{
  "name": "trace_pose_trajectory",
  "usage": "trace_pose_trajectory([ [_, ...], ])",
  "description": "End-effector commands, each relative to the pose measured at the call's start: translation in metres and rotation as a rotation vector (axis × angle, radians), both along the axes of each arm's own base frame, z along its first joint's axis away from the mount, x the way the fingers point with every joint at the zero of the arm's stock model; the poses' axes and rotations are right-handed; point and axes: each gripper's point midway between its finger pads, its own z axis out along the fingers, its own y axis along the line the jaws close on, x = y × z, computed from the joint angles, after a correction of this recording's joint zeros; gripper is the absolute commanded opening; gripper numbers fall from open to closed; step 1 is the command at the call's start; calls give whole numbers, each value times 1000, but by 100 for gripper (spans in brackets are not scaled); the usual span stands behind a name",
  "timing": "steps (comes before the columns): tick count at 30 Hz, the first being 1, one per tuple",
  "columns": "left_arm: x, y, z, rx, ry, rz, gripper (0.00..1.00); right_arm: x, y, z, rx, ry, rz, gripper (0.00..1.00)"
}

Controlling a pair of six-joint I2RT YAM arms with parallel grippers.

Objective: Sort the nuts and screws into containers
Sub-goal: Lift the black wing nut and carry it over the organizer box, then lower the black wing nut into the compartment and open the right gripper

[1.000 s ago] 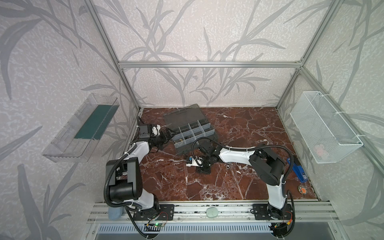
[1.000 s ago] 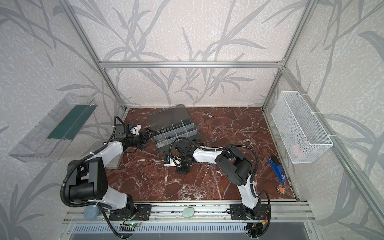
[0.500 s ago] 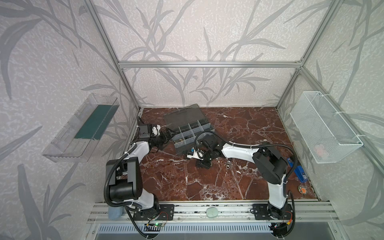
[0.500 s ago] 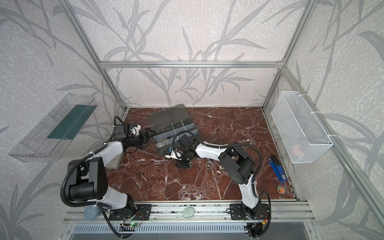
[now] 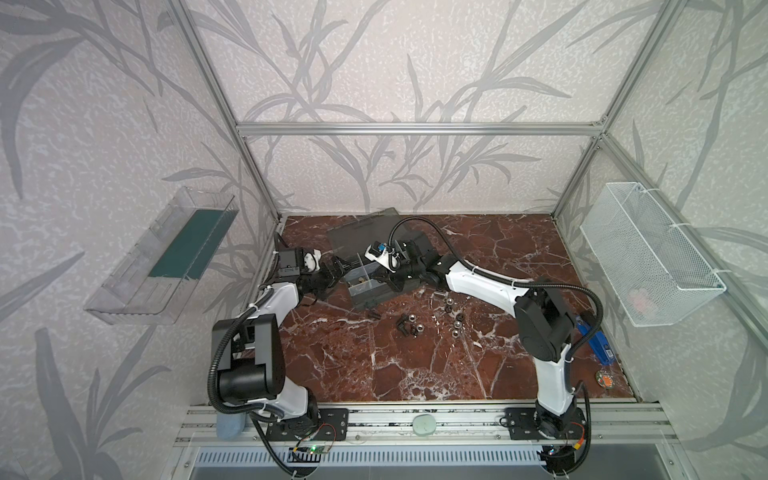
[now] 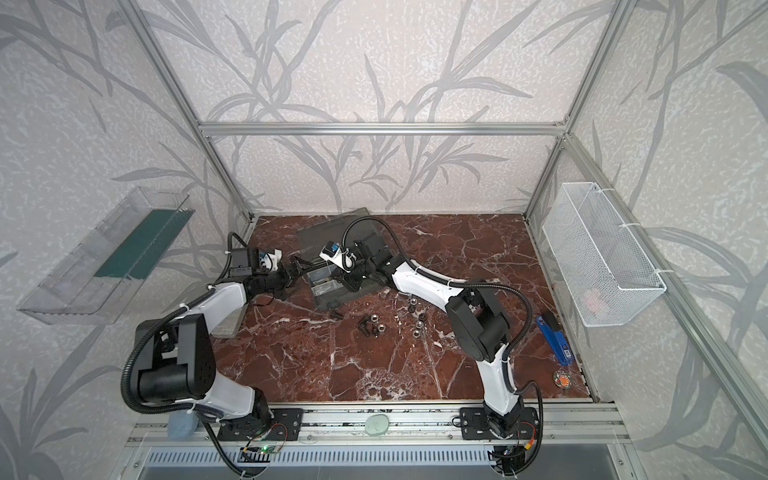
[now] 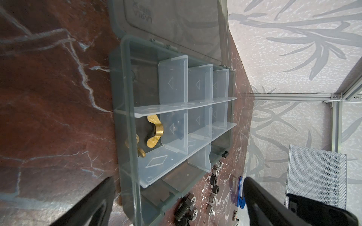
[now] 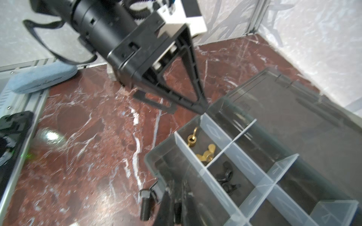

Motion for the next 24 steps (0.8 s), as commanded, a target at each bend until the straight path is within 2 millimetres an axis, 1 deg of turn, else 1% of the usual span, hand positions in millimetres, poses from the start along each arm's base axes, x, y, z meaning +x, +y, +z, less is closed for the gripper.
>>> trace_pose_trajectory([
  [1, -4, 0, -2, -9, 5, -5, 99, 33, 6, -9, 11, -17, -126, 0],
  [4, -4, 0, -2, -7, 5, -5, 100, 53, 8, -8, 32, -28, -199, 0],
  [7, -4, -1, -1, -7, 2, -7, 100, 65, 10, -6, 59, -32, -244, 0],
  [10, -4, 0, -1, -7, 3, -5, 100, 74, 11, -9, 76, -24, -276, 0],
  [16, -3, 0, -2, -8, 2, -5, 99, 86, 10, -23, 95, -1, -322, 0],
  [20, -3, 1, -2, -8, 3, -4, 100, 94, 8, -28, 109, 12, -352, 0],
  [24, -2, 0, -3, -10, 5, -6, 100, 97, 9, -35, 115, 30, -361, 0],
])
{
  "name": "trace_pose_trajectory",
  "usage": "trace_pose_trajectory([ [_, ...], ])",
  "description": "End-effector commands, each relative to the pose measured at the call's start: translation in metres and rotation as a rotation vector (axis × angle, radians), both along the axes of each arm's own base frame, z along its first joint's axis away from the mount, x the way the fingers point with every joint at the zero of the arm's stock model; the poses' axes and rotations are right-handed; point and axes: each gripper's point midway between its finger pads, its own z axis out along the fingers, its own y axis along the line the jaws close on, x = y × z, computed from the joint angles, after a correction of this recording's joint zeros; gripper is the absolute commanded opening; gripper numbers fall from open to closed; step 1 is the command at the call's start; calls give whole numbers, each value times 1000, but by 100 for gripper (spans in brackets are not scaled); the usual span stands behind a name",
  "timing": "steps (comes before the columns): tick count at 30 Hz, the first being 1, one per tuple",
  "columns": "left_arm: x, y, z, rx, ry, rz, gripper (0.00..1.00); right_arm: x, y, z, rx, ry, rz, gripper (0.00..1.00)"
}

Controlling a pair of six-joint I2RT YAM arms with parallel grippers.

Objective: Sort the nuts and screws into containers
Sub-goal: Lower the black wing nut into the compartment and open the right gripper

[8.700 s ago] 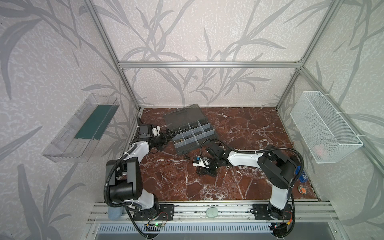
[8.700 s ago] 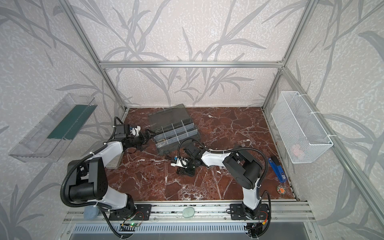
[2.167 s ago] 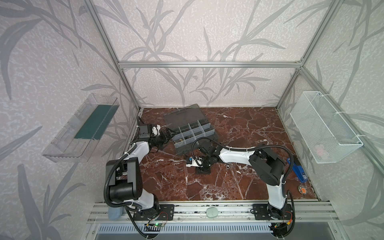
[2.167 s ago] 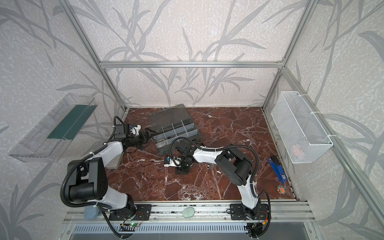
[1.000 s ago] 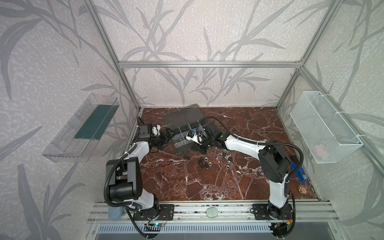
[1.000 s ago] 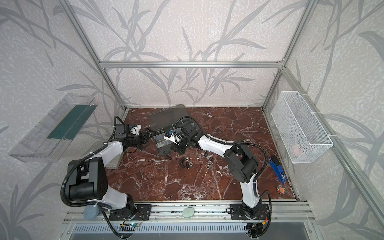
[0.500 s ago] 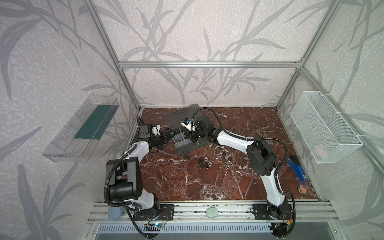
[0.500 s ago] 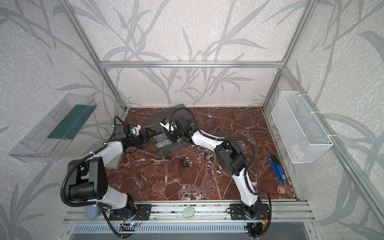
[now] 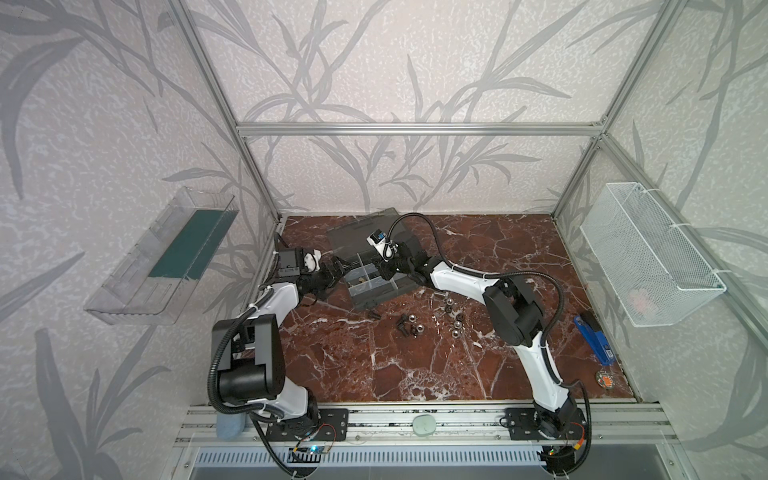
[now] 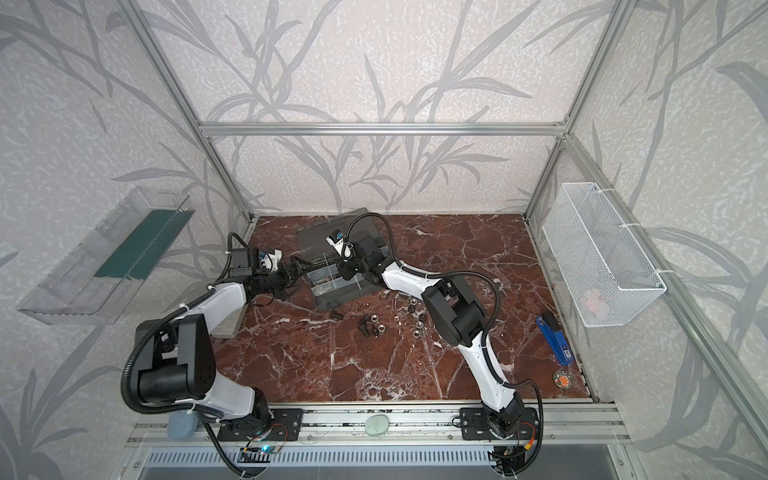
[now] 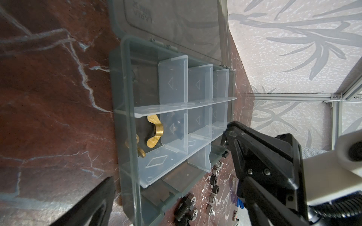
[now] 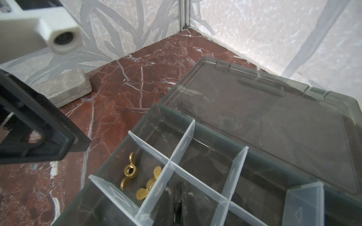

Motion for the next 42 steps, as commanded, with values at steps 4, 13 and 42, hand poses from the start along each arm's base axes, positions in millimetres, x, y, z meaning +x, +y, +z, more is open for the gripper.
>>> trace_pose_trajectory([
  [4, -2, 0, -4, -11, 7, -6, 99, 14, 6, 10, 56, -7, -24, 0],
  [13, -1, 0, -4, -15, 8, -6, 99, 14, 8, -2, 49, 11, -21, 0],
  [42, -1, 0, -1, -14, 0, -5, 99, -7, -5, 52, 70, -48, 29, 49],
])
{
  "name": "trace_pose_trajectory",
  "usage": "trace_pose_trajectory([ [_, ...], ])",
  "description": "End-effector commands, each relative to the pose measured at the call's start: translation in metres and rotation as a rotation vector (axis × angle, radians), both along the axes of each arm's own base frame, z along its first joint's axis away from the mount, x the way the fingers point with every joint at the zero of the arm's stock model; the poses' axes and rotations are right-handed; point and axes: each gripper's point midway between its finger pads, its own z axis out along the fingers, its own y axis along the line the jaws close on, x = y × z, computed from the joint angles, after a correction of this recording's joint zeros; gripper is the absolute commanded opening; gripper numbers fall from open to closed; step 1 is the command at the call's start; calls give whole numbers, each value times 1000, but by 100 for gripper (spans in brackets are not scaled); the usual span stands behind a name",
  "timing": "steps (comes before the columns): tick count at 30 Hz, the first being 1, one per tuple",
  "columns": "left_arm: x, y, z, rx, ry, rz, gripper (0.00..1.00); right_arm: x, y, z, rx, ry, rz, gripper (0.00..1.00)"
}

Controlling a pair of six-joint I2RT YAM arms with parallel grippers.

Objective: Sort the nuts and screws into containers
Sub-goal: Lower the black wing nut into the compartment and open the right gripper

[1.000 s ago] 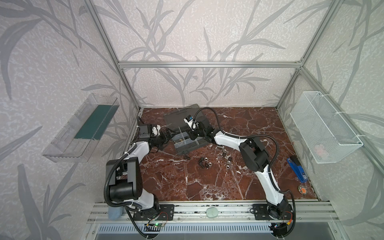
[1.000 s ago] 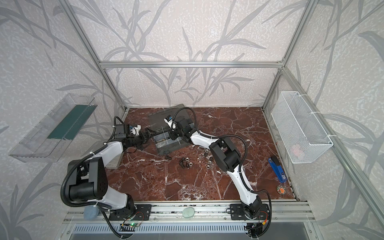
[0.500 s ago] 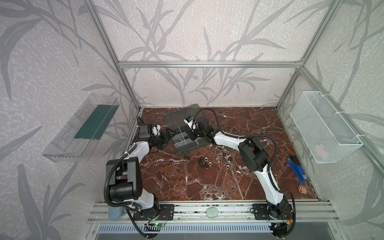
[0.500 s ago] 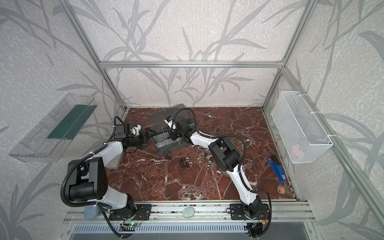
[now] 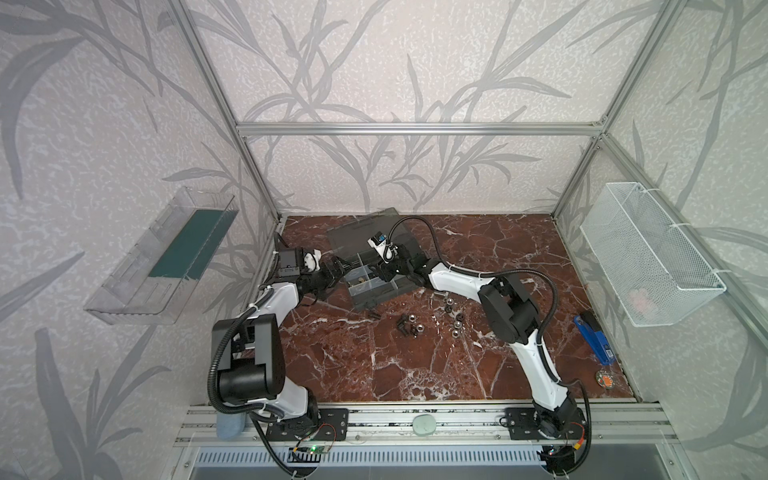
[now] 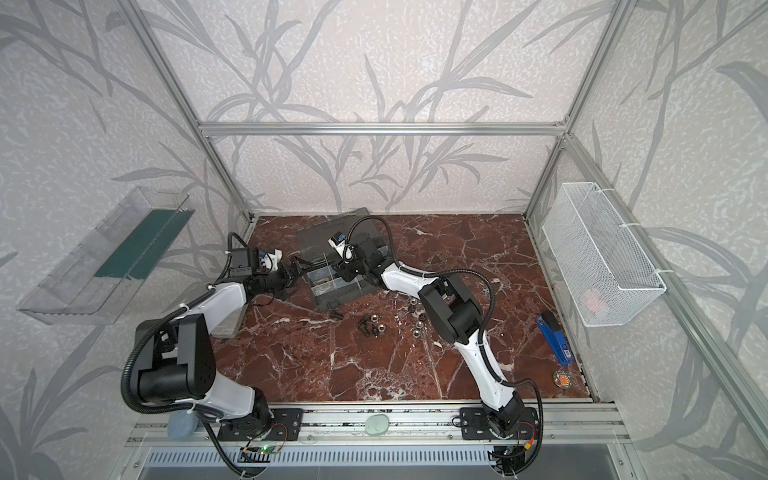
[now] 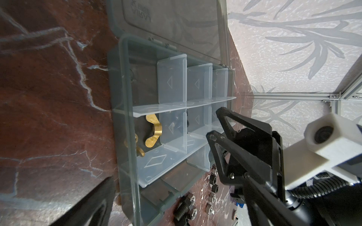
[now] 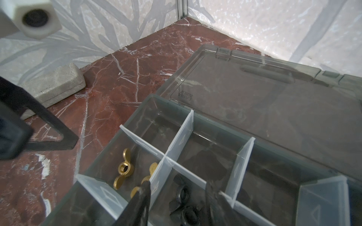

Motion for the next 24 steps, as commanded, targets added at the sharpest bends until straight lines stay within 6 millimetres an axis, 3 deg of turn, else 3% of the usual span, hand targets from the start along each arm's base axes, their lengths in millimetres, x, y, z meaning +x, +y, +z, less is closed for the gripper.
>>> trace_pose_trajectory([
  [1, 0, 1, -2, -10, 2, 0, 99, -8, -7, 64, 58, -79, 28, 50],
  [8, 0, 1, -1, -7, 3, 4, 99, -37, -31, 78, 1, -55, 57, 53],
  [15, -2, 3, -2, 1, 11, 14, 99, -72, -67, 53, -134, 49, 52, 55],
  [24, -1, 3, -2, -4, 15, 17, 99, -124, -112, 2, -288, 292, 38, 56],
])
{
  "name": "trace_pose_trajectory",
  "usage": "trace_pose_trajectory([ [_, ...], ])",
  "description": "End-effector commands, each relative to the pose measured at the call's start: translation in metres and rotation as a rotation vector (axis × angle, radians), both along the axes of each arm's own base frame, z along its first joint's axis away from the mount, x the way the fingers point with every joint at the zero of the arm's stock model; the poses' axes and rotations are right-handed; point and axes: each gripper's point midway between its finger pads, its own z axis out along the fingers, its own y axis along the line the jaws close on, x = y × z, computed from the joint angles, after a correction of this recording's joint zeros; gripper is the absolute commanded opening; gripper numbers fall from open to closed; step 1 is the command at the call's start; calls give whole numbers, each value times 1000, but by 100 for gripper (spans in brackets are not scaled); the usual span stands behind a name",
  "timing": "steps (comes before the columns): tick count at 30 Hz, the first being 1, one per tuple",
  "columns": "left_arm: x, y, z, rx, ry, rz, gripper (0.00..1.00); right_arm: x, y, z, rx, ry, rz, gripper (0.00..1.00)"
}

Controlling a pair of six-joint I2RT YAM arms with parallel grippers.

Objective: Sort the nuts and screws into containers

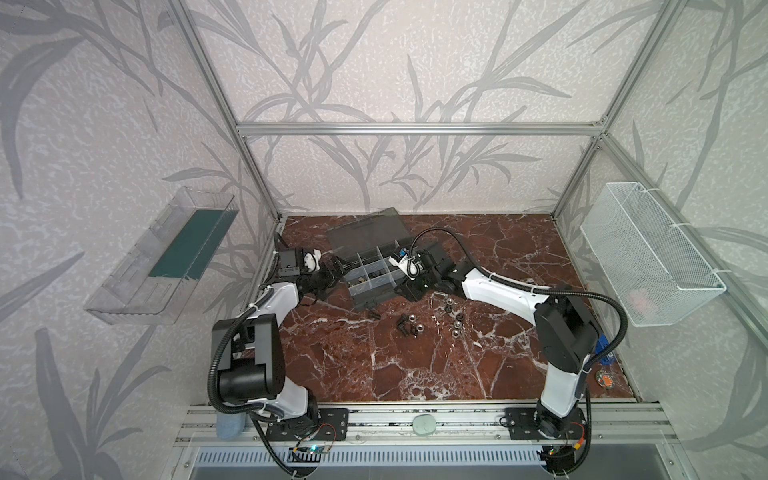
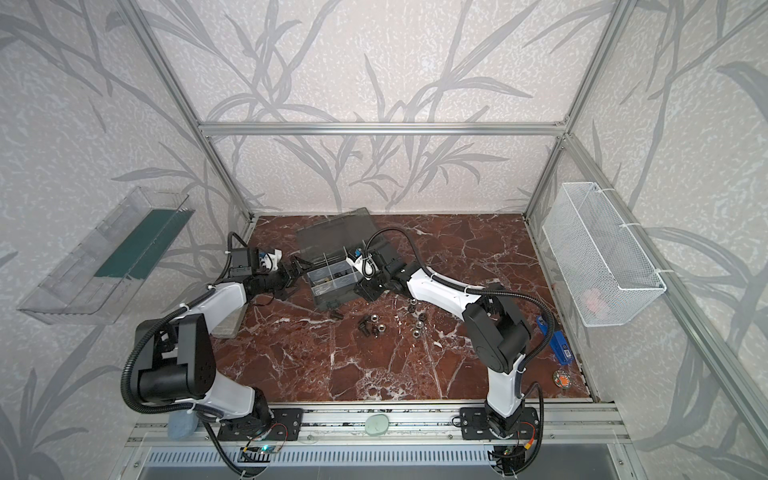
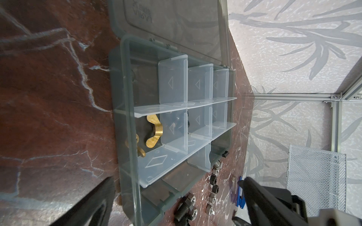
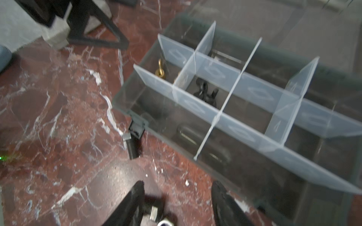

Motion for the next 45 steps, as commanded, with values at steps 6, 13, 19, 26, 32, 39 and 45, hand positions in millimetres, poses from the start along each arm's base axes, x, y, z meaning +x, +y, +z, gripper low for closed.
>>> trace_pose_trajectory([
  [6, -1, 2, 0, -7, 11, 13, 100, -36, -35, -27, -106, 191, -73, 56],
  [13, -2, 2, 2, -8, 8, 12, 99, -53, -36, -49, -190, 269, -74, 50],
  [19, -3, 1, 1, -10, 11, 12, 100, -69, -25, -61, -219, 302, -57, 49],
  [26, -3, 1, 2, -11, 9, 9, 99, -84, -15, -72, -253, 337, -33, 45],
  [32, -4, 1, 1, -10, 11, 7, 100, -86, -16, -77, -280, 337, -35, 40],
  [39, -4, 0, 0, -11, 10, 6, 99, -84, -18, -81, -300, 330, -38, 39],
  [45, -4, 1, 0, -9, 9, 7, 99, -84, -19, -87, -315, 337, -33, 33],
])
